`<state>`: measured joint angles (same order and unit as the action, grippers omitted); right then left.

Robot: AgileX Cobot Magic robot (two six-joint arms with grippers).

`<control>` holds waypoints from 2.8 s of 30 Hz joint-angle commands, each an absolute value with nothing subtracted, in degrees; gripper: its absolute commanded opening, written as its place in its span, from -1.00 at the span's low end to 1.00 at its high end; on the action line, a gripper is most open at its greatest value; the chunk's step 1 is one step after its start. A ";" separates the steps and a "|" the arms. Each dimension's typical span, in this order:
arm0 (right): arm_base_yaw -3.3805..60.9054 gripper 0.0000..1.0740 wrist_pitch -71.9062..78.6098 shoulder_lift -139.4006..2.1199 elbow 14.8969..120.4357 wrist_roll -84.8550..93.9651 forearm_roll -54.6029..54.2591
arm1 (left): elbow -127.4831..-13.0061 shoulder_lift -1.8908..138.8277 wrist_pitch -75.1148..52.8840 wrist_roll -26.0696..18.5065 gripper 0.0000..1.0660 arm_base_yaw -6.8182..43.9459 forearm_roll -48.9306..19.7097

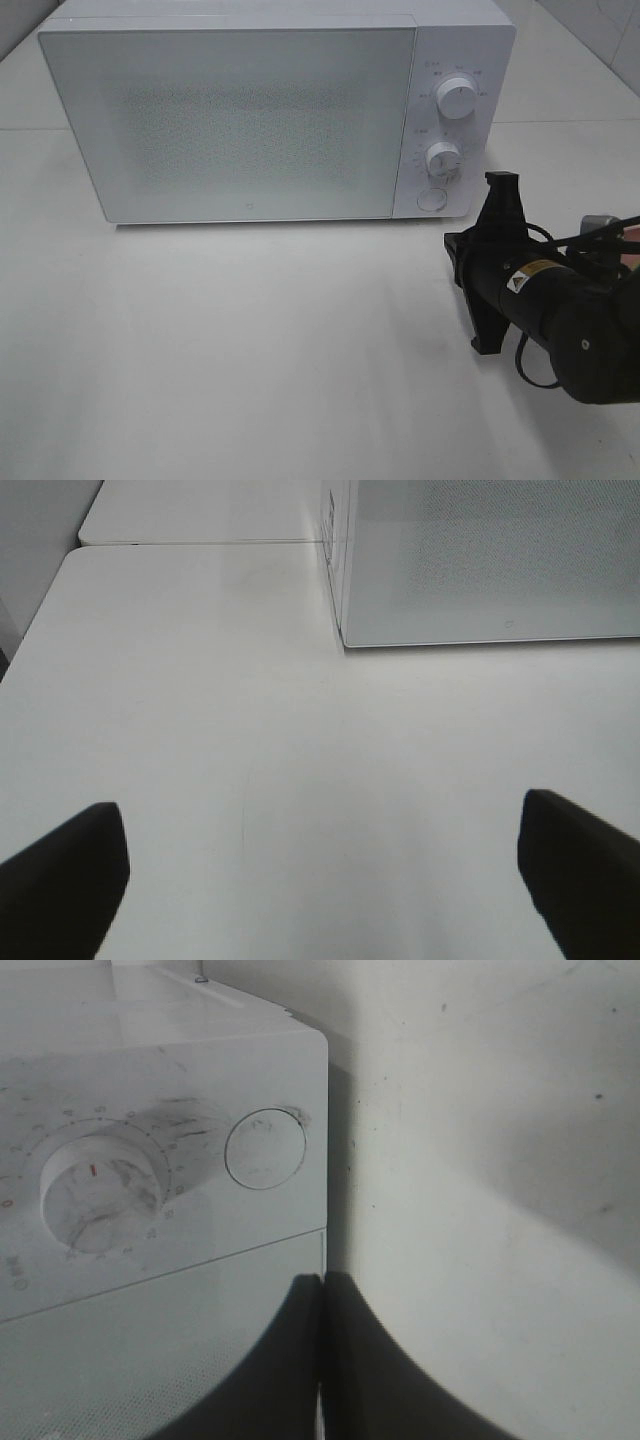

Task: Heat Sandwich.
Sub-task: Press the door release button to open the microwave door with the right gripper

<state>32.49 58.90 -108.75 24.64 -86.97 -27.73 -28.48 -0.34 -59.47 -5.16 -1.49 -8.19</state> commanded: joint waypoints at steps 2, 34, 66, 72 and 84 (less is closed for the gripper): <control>30.31 -0.99 57.30 -109.84 27.50 -87.32 -24.87 | -28.30 -1.78 -59.30 -4.81 0.87 -1.55 -8.31; 21.14 -0.99 46.18 -118.72 45.84 -84.40 -19.94 | -28.30 -1.78 -59.30 -4.81 0.87 -1.55 -8.31; 21.26 -0.98 63.54 -121.58 50.65 -84.11 -19.71 | -28.30 -1.78 -59.30 -4.81 0.87 -1.55 -8.31; 21.26 -0.99 63.14 -121.58 50.65 -83.37 -19.82 | -28.30 -1.78 -59.30 -4.81 0.87 -1.55 -8.31; 21.26 -0.99 59.01 -121.35 50.36 -82.62 -19.71 | -28.30 -1.78 -59.30 -4.81 0.87 -1.55 -8.31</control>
